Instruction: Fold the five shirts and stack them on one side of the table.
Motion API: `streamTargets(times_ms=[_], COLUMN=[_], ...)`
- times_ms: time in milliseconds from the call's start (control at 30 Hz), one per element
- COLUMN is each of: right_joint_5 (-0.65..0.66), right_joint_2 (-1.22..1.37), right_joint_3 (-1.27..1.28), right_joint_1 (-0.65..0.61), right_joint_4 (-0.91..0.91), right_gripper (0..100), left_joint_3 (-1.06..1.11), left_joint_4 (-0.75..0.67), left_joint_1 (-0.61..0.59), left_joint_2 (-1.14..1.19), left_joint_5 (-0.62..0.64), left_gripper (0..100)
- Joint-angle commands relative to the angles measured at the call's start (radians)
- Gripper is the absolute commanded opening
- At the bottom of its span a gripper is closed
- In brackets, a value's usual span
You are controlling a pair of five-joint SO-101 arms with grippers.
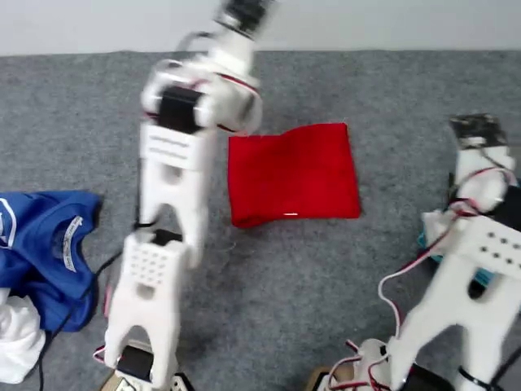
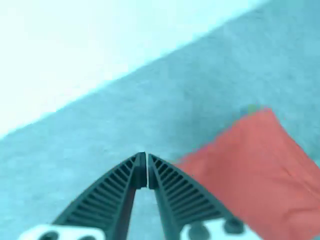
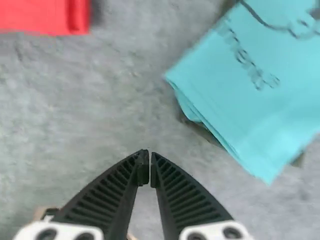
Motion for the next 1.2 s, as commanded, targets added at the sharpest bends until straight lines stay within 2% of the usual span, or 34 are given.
streamTargets(times_ms=[0,167,433,567,767,1000,1167], right_joint_5=[-0.071,-0.18,-0.319,-0.39,-0.462,-0.511,-0.514], right_joint_2=[-0.016,-0.016,0.059,0.203,0.493,0.839,1.049], right_joint_3=[0.052,0.15,0.232,0.206,-0.02,-0.318,-0.483], right_joint_1=[-0.093,-0.222,-0.357,-0.418,-0.483,-0.484,-0.498], right_joint_4=[-0.09,-0.206,-0.472,-0.59,-0.599,-0.595,-0.513], right_gripper=[2.0,2.6,25.9,28.7,28.8,28.8,28.4], left_joint_3=[0.12,0.381,0.812,0.963,1.003,1.004,1.006], left_joint_4=[0.025,0.025,0.021,0.017,0.017,0.017,0.018], left_joint_1=[-0.126,-0.311,-0.582,-0.74,-0.908,-0.999,-1.026], left_joint_2=[-0.21,-0.45,-0.809,-0.902,-0.954,-0.954,-0.953], left_joint_5=[-0.031,-0.118,-0.213,-0.256,-0.325,-0.341,-0.339], left_gripper=[1,1,1,1,1,1,1])
